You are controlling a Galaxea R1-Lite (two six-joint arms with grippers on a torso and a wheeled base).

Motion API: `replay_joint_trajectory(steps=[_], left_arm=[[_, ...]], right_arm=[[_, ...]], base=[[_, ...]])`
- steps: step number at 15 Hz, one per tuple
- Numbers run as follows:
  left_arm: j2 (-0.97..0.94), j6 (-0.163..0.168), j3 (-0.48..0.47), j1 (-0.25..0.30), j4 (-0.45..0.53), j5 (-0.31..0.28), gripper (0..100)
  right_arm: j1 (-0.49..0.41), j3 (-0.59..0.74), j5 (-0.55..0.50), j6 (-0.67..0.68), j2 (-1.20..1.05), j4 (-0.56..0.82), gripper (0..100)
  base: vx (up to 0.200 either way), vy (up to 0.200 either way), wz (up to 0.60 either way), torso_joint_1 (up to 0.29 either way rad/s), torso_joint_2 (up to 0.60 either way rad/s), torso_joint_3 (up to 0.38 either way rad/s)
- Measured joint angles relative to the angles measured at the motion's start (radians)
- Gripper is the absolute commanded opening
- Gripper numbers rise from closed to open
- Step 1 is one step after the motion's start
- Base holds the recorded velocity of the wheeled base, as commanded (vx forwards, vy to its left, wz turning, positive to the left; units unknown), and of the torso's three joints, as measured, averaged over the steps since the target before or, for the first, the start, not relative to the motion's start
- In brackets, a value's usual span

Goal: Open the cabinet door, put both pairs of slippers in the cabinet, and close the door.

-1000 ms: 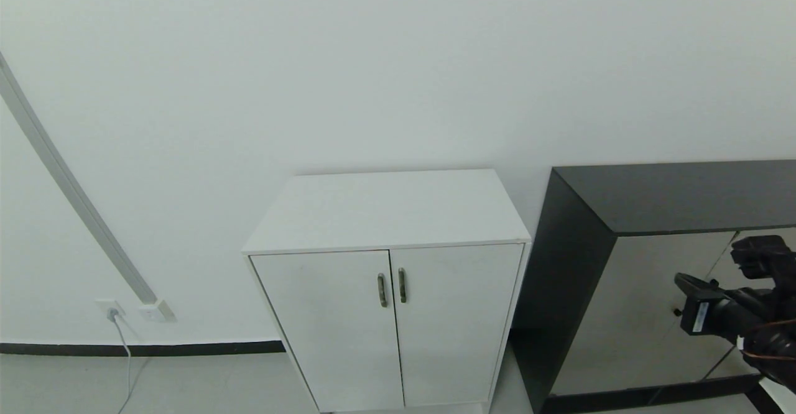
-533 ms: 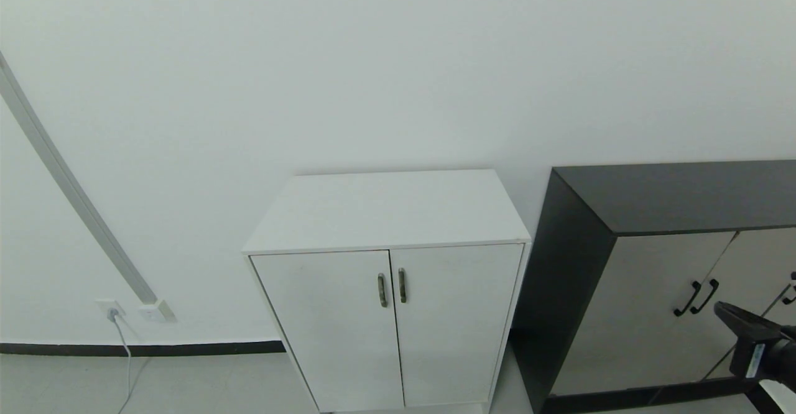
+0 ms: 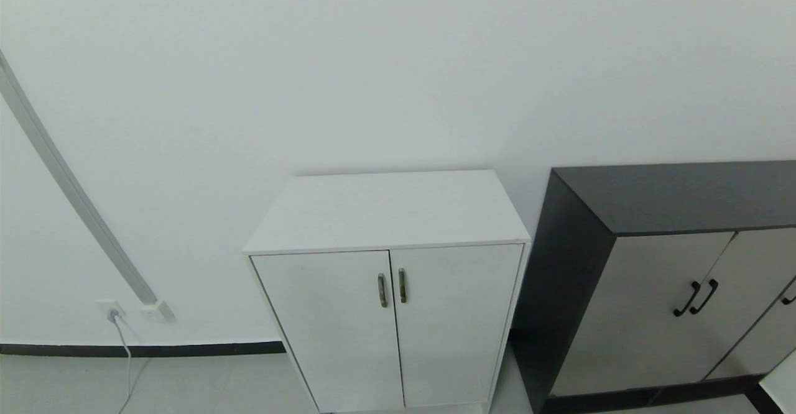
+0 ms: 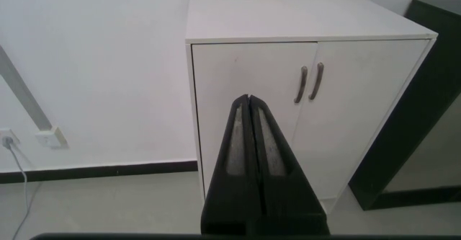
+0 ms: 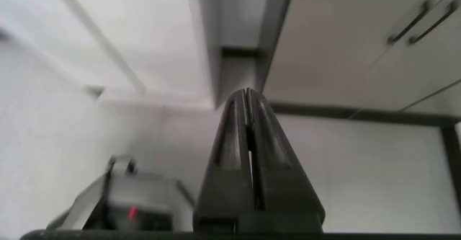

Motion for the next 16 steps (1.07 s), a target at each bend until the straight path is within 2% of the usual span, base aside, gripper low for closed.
replay_joint_trajectory(steps=[3,5,8,14,16], left_arm=[[0.000,0.000,0.000,0.000,0.000,0.000,0],[0.000,0.000,0.000,0.000,0.000,0.000,0],[0.000,0.000,0.000,0.000,0.000,0.000,0],[0.000,0.000,0.000,0.000,0.000,0.000,0],[0.000,0.000,0.000,0.000,0.000,0.000,0]], right_arm=[[0.003,0.000,0.022,-0.003,-0.194,0.196,0],[0.018,0.000,0.024,-0.003,-0.295,0.258,0],[0.018,0.000,0.016,0.003,-0.410,0.265,0],[-0.051,0.000,0.004,0.039,-0.641,0.266,0],[-0.064,0.000,-0.038,0.064,-0.688,0.265,0]], base=[[0.000,0.000,0.00,0.000,0.00,0.000],[0.000,0.000,0.00,0.000,0.00,0.000],[0.000,0.000,0.00,0.000,0.00,0.000],[0.000,0.000,0.00,0.000,0.00,0.000],[0.000,0.000,0.00,0.000,0.00,0.000]])
